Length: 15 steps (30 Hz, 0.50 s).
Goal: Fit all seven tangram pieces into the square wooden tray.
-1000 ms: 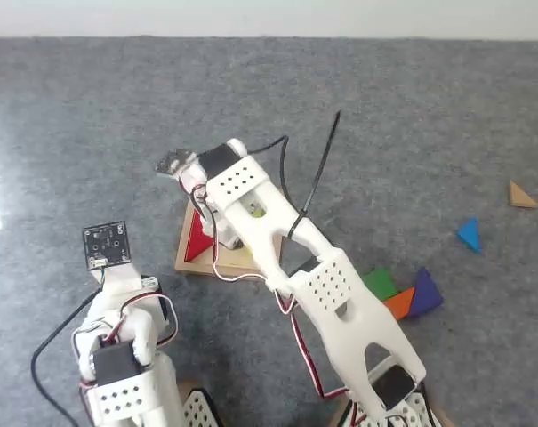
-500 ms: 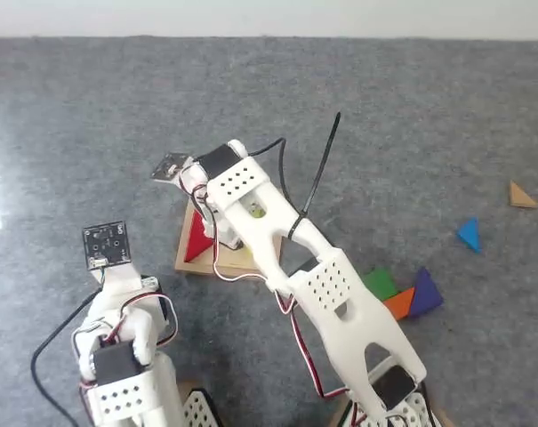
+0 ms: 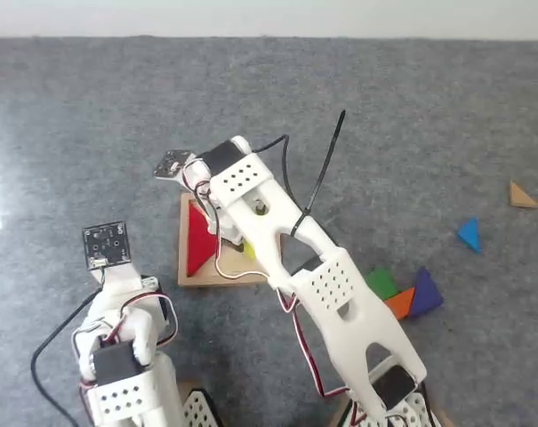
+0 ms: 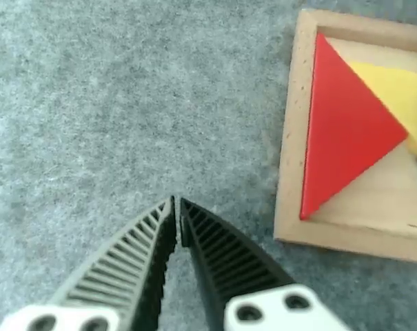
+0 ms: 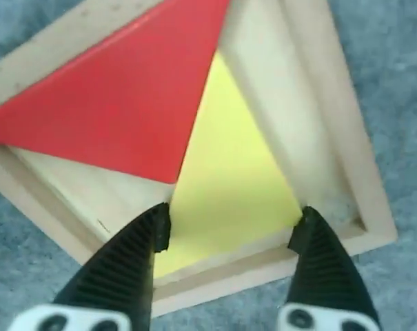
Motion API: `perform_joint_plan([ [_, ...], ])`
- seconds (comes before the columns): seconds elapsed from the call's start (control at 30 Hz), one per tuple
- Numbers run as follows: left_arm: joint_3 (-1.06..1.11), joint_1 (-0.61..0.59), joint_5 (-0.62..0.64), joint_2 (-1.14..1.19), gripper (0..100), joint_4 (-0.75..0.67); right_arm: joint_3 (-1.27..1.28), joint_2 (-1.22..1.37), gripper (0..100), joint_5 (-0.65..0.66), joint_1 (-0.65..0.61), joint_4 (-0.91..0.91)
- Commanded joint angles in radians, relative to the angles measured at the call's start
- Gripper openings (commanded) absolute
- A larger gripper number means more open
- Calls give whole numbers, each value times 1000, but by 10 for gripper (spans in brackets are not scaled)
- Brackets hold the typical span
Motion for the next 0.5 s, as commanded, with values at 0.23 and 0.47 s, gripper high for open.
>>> perform_joint_plan([
  [0.23,-7,0,-5,-17,13,8,6,-159,140,-75,30,42],
  [0.47,-7,0,-5,-17,13,8,2,-140,145,-95,19,33],
])
